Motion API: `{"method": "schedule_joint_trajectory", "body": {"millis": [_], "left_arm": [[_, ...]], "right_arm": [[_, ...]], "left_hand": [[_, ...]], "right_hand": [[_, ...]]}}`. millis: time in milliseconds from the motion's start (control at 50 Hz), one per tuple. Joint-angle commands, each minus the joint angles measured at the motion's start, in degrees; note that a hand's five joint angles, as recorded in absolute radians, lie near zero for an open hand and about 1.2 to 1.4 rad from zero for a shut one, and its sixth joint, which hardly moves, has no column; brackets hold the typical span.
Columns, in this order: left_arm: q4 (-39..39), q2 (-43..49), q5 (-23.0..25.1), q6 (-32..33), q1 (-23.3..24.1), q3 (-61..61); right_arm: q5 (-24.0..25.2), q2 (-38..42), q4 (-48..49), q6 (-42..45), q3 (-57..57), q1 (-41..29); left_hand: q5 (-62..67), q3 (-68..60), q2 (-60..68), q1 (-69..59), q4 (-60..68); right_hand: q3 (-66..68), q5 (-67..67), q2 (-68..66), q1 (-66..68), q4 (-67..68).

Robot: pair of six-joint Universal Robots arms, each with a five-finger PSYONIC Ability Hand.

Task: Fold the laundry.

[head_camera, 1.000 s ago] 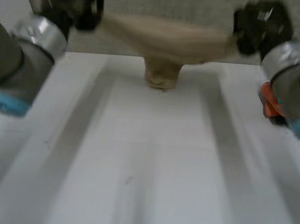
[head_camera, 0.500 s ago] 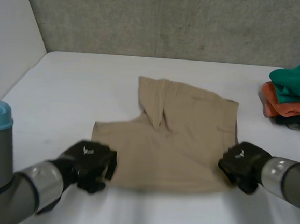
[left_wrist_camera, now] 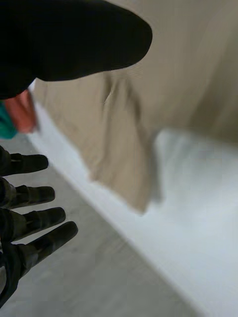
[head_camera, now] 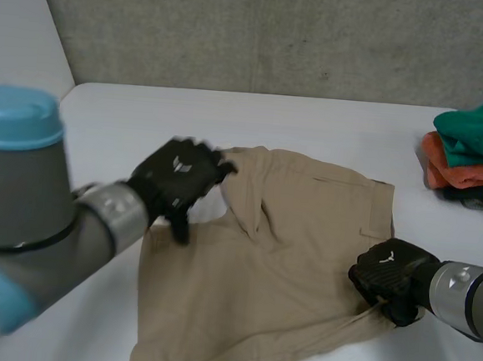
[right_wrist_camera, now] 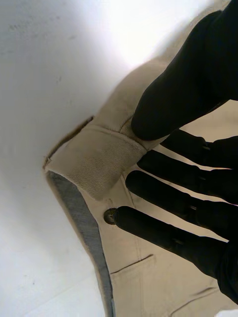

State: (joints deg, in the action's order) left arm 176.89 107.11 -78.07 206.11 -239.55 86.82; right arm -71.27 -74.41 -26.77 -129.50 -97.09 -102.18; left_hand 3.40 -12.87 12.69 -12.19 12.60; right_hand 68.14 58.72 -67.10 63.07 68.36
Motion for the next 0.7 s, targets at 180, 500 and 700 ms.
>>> {"method": "schedule_joint_trajectory", "body": {"millis": [180,500,700], "left_arm": [[-2.95,35.35,11.18,21.17,0.84,-39.43],[0.73,44.96,15.68,27.05,0.57,-49.56],[6.45,35.73,4.07,29.09,-1.36,-35.59]], "right_arm": [[-0.54,1.72,6.29,-1.90,-1.97,-1.01],[-0.89,2.16,8.66,-2.43,-3.20,0.57],[-0.89,2.87,9.01,-2.25,-3.02,0.84]], "left_hand": [[14.47,-15.00,15.18,-15.68,15.27],[65.03,-65.56,65.74,-66.23,65.83],[66.60,-67.13,67.31,-67.81,67.40]], "right_hand": [[11.86,11.28,-12.90,16.93,11.64],[11.86,11.28,-12.90,16.93,11.64],[11.86,11.28,-12.90,16.93,11.64]]}}
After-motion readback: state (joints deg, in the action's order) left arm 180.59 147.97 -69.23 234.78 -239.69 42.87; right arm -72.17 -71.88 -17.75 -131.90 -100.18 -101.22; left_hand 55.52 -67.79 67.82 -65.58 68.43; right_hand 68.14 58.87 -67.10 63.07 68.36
